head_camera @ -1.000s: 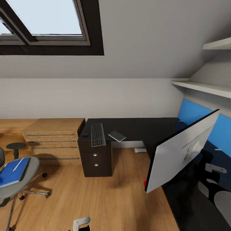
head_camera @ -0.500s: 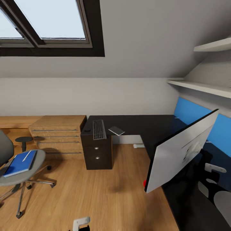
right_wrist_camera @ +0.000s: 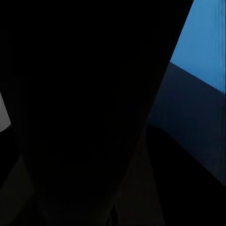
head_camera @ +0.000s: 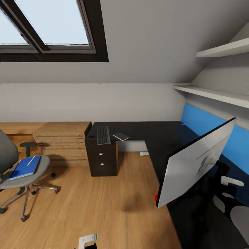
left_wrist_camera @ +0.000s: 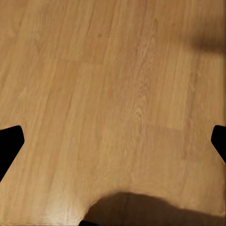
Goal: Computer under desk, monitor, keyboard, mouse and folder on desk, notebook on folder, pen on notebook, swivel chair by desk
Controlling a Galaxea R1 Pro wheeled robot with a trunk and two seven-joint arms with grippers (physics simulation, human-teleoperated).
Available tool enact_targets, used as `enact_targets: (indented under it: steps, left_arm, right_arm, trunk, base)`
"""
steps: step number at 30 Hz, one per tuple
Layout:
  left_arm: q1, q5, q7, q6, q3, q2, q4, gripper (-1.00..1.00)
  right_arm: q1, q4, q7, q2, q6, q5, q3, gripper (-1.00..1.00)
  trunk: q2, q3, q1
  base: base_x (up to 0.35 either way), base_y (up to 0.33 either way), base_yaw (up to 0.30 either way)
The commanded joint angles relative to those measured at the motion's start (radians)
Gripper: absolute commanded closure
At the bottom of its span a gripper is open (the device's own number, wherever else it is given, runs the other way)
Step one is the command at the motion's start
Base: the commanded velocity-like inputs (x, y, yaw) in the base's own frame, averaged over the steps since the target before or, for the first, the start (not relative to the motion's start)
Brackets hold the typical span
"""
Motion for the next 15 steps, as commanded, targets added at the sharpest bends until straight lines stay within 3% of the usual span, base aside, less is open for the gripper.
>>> enact_targets:
  steps: [1, 9, 15]
  left_arm:
    - [-0.001, 0.010, 0.007, -0.005, -0.008, 0.001, 0.000, -1.00]
    - [-0.001, 0.010, 0.006, -0.002, -0.005, 0.002, 0.019, -1.00]
    - [-0.001, 0.009, 0.007, -0.004, -0.002, 0.004, 0.050, -1.00]
  right_arm:
    - [0.000, 0.003, -0.001, 0.000, -0.007, -0.020, 0.024, 1.00]
    - [0.000, 0.003, -0.001, 0.001, -0.007, -0.020, 0.024, 1.00]
    - [0.000, 0.003, 0.000, 0.001, -0.007, -0.020, 0.024, 1.00]
  trunk:
    - [-0.001, -0.002, 0.000]
    - [-0.001, -0.002, 0.000]
    - [-0.001, -0.002, 0.000]
  base:
    - [-0.272, -0.201, 0.000]
    - [-0.230, -0.201, 0.000]
    - [-0.077, -0.178, 0.000]
